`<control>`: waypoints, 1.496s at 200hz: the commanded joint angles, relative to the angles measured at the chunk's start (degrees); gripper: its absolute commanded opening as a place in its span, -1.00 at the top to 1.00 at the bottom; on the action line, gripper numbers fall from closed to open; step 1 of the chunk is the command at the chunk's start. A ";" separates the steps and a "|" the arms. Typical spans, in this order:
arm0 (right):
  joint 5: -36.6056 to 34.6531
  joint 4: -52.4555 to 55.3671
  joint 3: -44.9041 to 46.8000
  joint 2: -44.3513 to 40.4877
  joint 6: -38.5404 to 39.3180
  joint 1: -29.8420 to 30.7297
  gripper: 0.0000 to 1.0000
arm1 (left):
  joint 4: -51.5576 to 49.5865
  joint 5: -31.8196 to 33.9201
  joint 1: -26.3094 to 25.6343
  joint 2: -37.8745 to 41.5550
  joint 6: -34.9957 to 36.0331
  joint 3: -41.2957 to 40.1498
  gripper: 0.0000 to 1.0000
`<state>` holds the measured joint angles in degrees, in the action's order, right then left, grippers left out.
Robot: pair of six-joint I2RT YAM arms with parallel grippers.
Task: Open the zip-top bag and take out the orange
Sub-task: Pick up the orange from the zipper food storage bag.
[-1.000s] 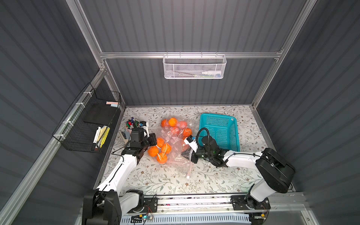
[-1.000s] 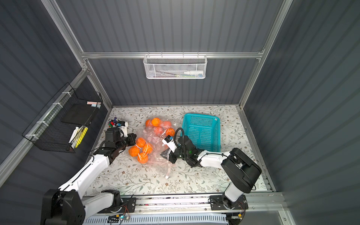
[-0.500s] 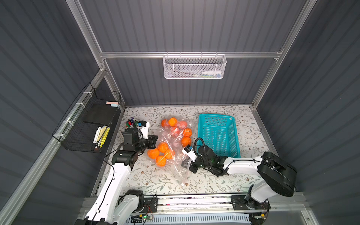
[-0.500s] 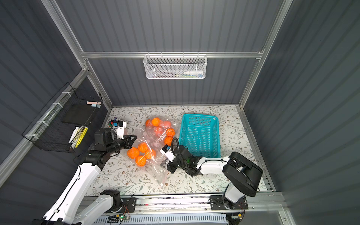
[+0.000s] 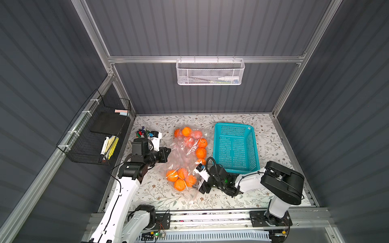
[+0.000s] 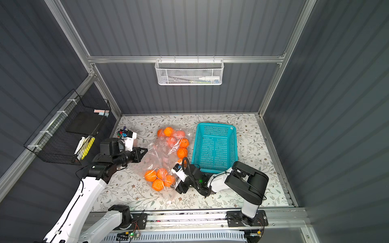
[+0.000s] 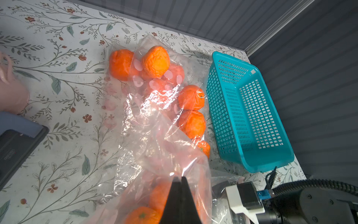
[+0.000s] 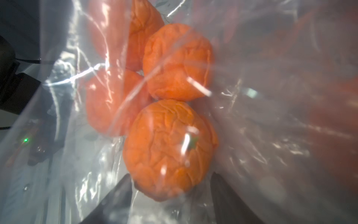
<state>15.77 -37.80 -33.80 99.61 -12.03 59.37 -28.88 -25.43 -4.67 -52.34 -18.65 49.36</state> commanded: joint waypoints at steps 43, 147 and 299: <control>1.72 -2.21 -3.97 4.30 3.58 1.79 -0.63 | 2.21 8.38 0.10 -4.81 -0.15 -4.80 1.00; 2.95 13.18 -6.35 -2.83 8.64 1.40 0.25 | 5.31 17.28 0.10 -6.29 -2.50 -6.38 1.00; -3.53 68.43 -19.09 -28.23 15.60 -4.06 0.28 | 5.15 22.00 0.10 -4.69 -4.07 -7.09 1.00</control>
<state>13.69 21.78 -49.54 74.48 2.24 57.06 -23.81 -4.58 -4.67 -57.67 -21.98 42.61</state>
